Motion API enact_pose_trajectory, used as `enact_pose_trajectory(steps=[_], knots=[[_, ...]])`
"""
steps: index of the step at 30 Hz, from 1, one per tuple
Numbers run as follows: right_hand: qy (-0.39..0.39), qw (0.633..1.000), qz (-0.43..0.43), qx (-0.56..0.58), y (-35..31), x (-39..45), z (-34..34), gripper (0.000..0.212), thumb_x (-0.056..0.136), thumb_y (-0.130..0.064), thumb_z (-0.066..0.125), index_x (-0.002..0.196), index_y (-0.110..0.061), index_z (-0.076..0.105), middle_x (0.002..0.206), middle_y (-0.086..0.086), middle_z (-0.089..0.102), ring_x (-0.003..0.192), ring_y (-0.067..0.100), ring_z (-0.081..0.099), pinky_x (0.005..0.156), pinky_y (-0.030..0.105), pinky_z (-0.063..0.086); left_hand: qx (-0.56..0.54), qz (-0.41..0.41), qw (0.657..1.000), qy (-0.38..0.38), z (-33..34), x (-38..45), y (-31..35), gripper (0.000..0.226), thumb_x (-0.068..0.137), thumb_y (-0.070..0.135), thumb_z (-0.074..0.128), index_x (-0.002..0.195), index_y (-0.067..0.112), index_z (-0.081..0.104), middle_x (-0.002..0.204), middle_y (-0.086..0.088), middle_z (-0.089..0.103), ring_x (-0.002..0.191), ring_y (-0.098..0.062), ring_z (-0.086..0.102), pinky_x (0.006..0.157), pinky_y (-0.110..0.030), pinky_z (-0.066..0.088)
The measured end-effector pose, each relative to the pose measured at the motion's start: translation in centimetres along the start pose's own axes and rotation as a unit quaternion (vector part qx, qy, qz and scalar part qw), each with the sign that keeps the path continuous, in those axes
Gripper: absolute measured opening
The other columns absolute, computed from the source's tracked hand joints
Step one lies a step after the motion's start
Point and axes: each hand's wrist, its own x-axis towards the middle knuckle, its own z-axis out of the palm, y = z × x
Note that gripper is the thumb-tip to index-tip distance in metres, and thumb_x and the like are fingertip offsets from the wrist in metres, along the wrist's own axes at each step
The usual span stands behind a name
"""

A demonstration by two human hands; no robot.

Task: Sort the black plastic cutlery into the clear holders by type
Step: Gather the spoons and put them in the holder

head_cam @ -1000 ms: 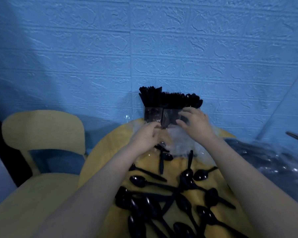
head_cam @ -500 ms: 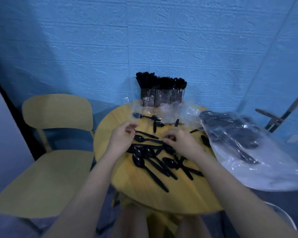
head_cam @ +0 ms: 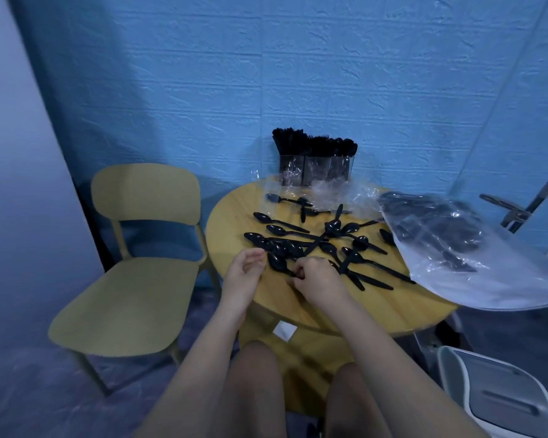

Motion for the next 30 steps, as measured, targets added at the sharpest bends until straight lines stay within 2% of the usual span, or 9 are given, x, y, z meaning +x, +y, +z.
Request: enact_pose_trajectory(steps=[4,6,9,13,16,18,20,24,30], knots=[[0.034,0.994,0.036,0.094,-0.2,-0.9,-0.1,0.017,0.090,-0.021,0.062,0.104,-0.012,0.065,0.094,0.001,0.063,0.088,0.015,0.059,0.078,0.030,0.053,-0.016,-0.013,1.000,-0.007,0.1,-1.4,0.0,0.025,0.095,0.010,0.053,0.118,0.022,0.053,0.120,-0.002,0.057,0.109,-0.012,0.054,0.093,-0.026,0.043],[0.056,0.986,0.039,0.152,-0.4,-1.2,-0.4,0.017,0.089,-0.025,0.064,0.102,-0.013,0.065,0.084,-0.005,0.058,0.080,0.010,0.055,0.069,0.020,0.048,-0.070,-0.037,0.997,-0.016,0.2,-1.8,0.0,0.029,0.096,0.014,0.052,0.124,0.020,0.049,0.122,-0.006,0.058,0.111,-0.017,0.056,0.098,-0.031,0.044],[0.059,0.966,0.042,0.248,-0.9,-1.8,-0.7,0.013,0.087,-0.027,0.068,0.094,-0.017,0.063,0.077,-0.011,0.053,0.072,0.002,0.051,0.059,0.010,0.039,-0.156,-0.069,0.983,-0.064,0.5,-2.7,0.4,0.030,0.100,0.021,0.045,0.129,0.014,0.046,0.113,-0.006,0.064,0.103,-0.016,0.063,0.093,-0.029,0.047],[0.060,0.941,0.043,0.330,-1.6,-1.8,-0.8,0.015,0.083,-0.026,0.072,0.085,-0.021,0.058,0.079,-0.004,0.059,0.075,0.016,0.059,0.068,0.027,0.050,-0.157,-0.076,0.969,-0.174,0.5,-3.7,0.6,0.032,0.099,0.026,0.043,0.127,0.012,0.052,0.103,-0.007,0.067,0.094,-0.017,0.065,0.085,-0.030,0.052],[0.039,0.941,0.038,0.334,-2.2,-1.7,-0.9,0.016,0.082,-0.028,0.073,0.085,-0.021,0.059,0.078,-0.003,0.062,0.066,0.009,0.061,0.061,0.024,0.052,-0.090,-0.044,0.970,-0.220,0.0,-3.9,0.8,0.031,0.096,0.013,0.052,0.126,0.017,0.053,0.103,-0.011,0.070,0.090,-0.020,0.067,0.082,-0.033,0.055],[0.029,0.948,0.019,0.317,-2.2,-1.7,-1.1,0.014,0.083,-0.029,0.072,0.084,-0.020,0.062,0.073,-0.005,0.062,0.056,0.002,0.059,0.056,0.015,0.047,-0.086,-0.045,0.972,-0.213,-0.4,-3.8,0.9,0.036,0.093,0.002,0.055,0.127,0.015,0.052,0.098,-0.011,0.071,0.081,-0.019,0.069,0.073,-0.030,0.057],[0.049,0.964,0.006,0.261,-1.7,-1.5,-1.2,0.010,0.085,-0.029,0.069,0.087,-0.019,0.067,0.079,-0.006,0.064,0.068,0.002,0.058,0.060,0.010,0.042,-0.101,-0.056,0.976,-0.184,-0.9,-3.7,0.8,0.039,0.092,-0.004,0.052,0.127,0.014,0.050,0.101,-0.013,0.070,0.076,-0.019,0.070,0.067,-0.027,0.058],[0.086,0.993,-0.010,0.075,-0.1,-0.6,-0.9,0.027,0.090,-0.021,0.063,0.115,-0.011,0.067,0.114,0.005,0.059,0.103,0.018,0.056,0.087,0.024,0.043,-0.133,-0.068,0.983,-0.109,-2.4,-3.2,0.3,0.035,0.092,-0.007,0.050,0.122,0.013,0.051,0.103,-0.010,0.070,0.075,-0.020,0.072,0.060,-0.026,0.056],[0.060,0.997,-0.015,-0.043,0.4,0.5,0.1,0.027,0.093,-0.019,0.058,0.118,-0.008,0.061,0.118,0.008,0.056,0.108,0.024,0.055,0.086,0.031,0.047,-0.173,-0.108,0.975,-0.089,-3.1,-2.8,0.4,0.013,0.097,0.001,0.044,0.105,0.010,0.048,0.097,-0.010,0.072,0.075,-0.026,0.072,0.063,-0.032,0.058]])
